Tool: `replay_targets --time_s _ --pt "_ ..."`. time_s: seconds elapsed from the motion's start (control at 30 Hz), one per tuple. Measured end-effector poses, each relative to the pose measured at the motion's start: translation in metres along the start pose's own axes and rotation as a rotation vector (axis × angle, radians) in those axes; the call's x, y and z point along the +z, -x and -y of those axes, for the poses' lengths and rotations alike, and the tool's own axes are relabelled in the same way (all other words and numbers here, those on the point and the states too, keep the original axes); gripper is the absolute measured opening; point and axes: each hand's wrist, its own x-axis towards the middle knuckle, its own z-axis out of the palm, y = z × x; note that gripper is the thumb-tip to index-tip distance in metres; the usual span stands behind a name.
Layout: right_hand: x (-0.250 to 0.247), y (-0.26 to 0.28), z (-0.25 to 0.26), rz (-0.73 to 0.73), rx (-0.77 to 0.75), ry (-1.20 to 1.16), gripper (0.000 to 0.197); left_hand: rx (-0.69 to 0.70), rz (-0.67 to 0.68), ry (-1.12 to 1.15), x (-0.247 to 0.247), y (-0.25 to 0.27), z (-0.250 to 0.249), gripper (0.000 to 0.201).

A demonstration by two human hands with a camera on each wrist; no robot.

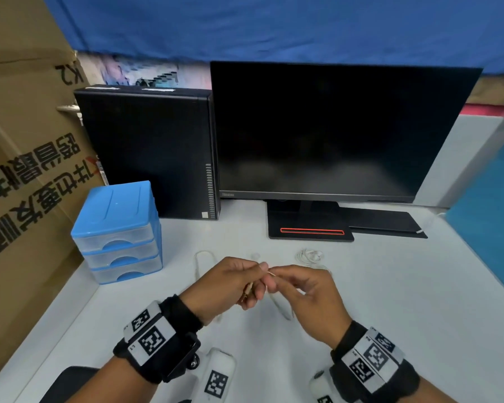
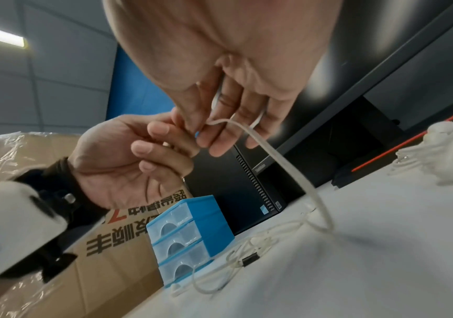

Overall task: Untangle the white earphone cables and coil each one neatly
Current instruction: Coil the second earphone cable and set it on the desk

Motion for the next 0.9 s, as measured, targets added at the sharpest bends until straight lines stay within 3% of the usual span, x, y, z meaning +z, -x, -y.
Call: replay_targets --time_s 0.1,0.23,0.33,0.43,0.53,0.63,0.77,0.83,0.9 --pt "-0.006 -0.004 -0.007 -0.164 0.062 0.025 0.019 -0.022 0.014 0.027 -0.001 -0.001 0.006 0.033" --pt "-0.010 -0.007 -0.007 -0.224 0.055 0.040 0.017 -0.019 0.051 0.096 0.001 0.000 0.004 0.016" --pt "-0.008 -0.006 -0.009 -0.243 0.076 0.013 0.019 -0.028 0.100 0.193 0.003 0.002 0.000 0.015" --pt "0.003 -0.001 -0.012 -0.147 0.066 0.014 0.027 -0.028 0.029 0.349 0.006 0.003 -0.002 0.019" --pt "0.015 0.005 -0.012 -0.045 0.094 -0.011 0.034 0.051 -0.137 0.508 0.007 -0.002 -0.003 0.027" --pt "0.020 0.007 -0.010 0.005 0.146 0.003 0.028 0.156 -0.308 0.598 0.001 -0.009 -0.002 0.030" --pt "0.018 0.014 0.001 0.232 0.061 0.272 0.019 0.253 -0.490 0.481 -0.004 -0.016 0.005 0.024" --pt "0.013 0.015 0.013 0.280 -0.045 0.426 0.020 0.267 -0.535 0.393 -0.003 -0.018 0.011 0.018" --pt "0.006 0.012 0.027 0.316 -0.086 0.437 0.021 0.267 -0.545 0.335 -0.002 -0.021 0.014 0.014"
